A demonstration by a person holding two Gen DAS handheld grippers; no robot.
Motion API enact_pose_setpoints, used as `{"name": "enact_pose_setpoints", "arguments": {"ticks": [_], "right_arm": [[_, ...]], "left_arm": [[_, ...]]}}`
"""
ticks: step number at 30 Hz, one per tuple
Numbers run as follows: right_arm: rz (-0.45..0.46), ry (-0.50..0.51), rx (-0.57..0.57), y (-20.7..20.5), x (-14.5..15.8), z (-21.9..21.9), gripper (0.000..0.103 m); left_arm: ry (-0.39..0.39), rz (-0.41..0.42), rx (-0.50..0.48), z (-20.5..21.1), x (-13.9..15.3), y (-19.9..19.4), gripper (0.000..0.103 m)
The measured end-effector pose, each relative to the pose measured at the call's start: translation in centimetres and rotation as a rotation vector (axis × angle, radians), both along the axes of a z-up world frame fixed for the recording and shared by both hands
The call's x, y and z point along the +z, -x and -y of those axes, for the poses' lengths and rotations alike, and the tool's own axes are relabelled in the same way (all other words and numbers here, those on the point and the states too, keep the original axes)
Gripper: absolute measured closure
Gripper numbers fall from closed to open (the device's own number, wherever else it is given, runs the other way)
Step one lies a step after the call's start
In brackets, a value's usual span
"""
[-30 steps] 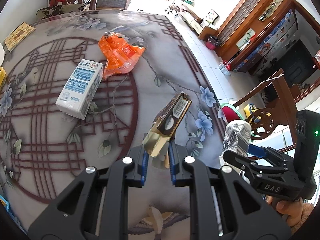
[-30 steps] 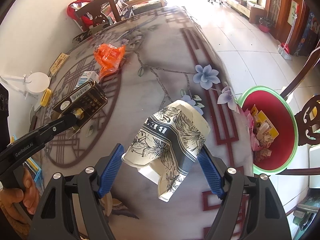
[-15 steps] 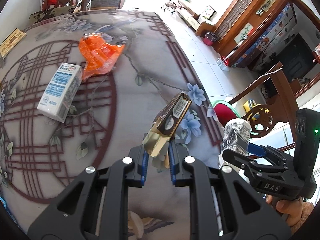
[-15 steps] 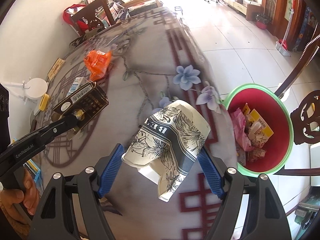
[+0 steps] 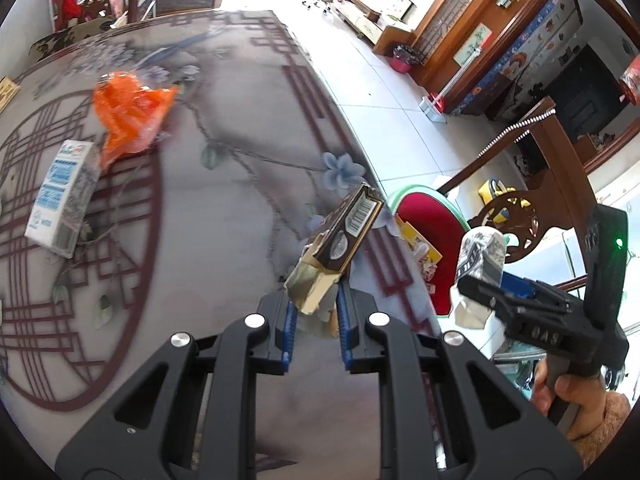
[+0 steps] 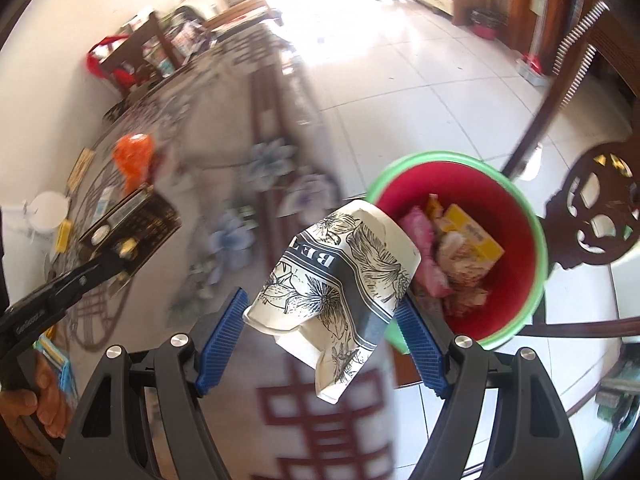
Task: Collect trash
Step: 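Open both grippers to drop the paper cup and brown wrapper into the bucket, then grasp the white milk carton with the left gripper while the right moves toward the orange bag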
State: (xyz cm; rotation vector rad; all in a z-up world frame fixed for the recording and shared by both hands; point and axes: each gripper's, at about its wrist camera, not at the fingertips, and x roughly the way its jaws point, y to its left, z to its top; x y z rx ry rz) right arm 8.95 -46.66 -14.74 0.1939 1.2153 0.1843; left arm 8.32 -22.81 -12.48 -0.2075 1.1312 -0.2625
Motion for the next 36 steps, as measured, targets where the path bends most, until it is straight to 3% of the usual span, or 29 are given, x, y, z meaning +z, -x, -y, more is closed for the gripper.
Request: {"name": "enact_pose_setpoints", "arguments": {"ticks": [9, 19, 20, 21, 22, 23, 29, 36], "right_arm": [[0.005, 0.063, -0.12, -2.6, -1.1, 6.6, 0.024], [0.004, 0.014, -0.267, -1.2, -1.5, 11.9, 0.023], [0.0, 0.012, -0.276, -0.9, -1.6, 12.2, 0.023], [-0.005, 0.01, -0.288, -0.5, -1.7, 12.5, 0.023], [-0.007, 0.008, -0.293, -0.3, -1.7, 12.6, 0.023], [-0.01, 0.005, -0.297, -0.1, -1.7, 12.7, 0.023], [-0.001, 0.007, -0.288, 0.8, -1.1, 11.7, 0.023], [0.018, -0.005, -0.219, 0.8, 0.0, 8.2, 0.023]], "left_arm": [[-0.007, -0.022, -0.131, 6.5, -0.8, -2.3, 0.086], [-0.012, -0.007, -0.329, 15.6, -1.5, -5.6, 0.085], [-0.011, 0.001, -0.345, 16.3, -1.5, -5.8, 0.082], [-0.005, 0.005, -0.355, 16.8, -1.4, -5.9, 0.07], [-0.002, 0.009, -0.361, 17.2, -1.4, -6.0, 0.046], [0.001, 0.016, -0.359, 17.5, -1.3, -5.9, 0.04], [-0.013, 0.037, -0.317, 15.2, -0.8, -5.3, 0.04], [-0.022, -0.005, -0.025, 3.8, -1.0, -4.1, 0.034]]}}
